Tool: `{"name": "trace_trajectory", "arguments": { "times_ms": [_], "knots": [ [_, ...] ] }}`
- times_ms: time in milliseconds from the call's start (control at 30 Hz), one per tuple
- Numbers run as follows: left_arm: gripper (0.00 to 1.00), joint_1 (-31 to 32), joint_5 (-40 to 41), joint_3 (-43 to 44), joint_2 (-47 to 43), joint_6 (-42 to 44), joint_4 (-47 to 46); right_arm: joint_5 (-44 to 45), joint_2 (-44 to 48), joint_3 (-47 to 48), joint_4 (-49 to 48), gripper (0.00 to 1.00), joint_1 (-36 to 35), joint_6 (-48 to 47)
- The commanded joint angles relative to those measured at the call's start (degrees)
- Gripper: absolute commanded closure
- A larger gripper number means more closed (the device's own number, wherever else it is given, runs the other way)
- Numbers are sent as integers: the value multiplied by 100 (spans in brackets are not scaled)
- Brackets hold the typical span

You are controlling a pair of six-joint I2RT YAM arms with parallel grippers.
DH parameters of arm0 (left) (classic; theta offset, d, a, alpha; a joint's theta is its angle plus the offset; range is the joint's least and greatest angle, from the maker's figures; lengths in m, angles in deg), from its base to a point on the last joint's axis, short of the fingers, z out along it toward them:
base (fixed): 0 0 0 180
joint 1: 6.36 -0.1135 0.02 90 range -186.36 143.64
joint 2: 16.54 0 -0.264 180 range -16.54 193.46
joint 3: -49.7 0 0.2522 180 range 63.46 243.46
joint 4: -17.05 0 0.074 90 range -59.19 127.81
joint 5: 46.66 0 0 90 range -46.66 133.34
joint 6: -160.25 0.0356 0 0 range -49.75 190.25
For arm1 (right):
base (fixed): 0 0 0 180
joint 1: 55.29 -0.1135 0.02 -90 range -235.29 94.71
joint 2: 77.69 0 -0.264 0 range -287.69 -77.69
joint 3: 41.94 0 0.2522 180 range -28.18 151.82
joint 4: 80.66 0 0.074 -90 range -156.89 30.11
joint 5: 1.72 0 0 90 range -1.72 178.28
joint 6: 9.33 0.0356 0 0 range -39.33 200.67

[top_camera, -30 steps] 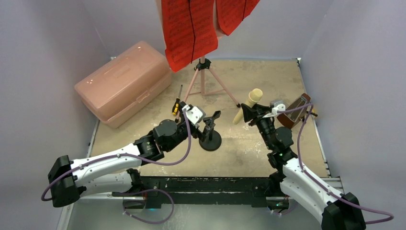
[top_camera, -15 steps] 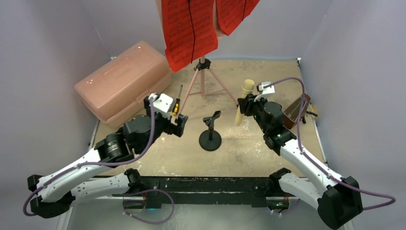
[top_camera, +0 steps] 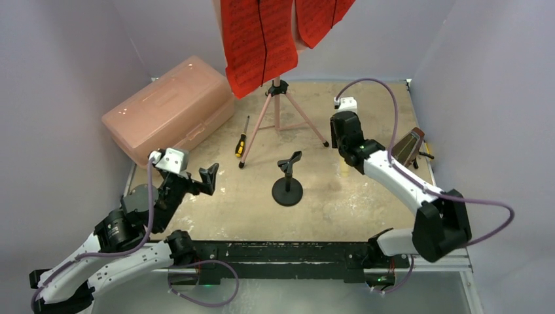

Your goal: Pack up the instrument practice props

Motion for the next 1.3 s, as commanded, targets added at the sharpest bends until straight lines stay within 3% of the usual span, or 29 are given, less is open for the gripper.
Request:
{"name": "trace_trajectory", "arguments": {
  "times_ms": [0, 367, 733, 933, 1267],
  "knots": [
    [1, -58, -55, -228, -452, 152, -263, 1125, -651, 550, 659, 84, 166, -415],
    [1, -48, 323, -665, -1674, 162, -617, 1216, -1643, 652, 383, 87, 1040, -523],
    [1, -50, 290, -757, -1924, 183, -686, 1750, -2895, 885, 8, 85, 1468, -840],
    [1, -49, 290, -788, -1975, 184, -695, 2115, -3148, 911, -21, 75, 1589, -1011],
    [1, -47, 287, -803, -1965, 209, -685, 1939, -2885, 702, -154, 35, 1604, -915]
  ]
}}
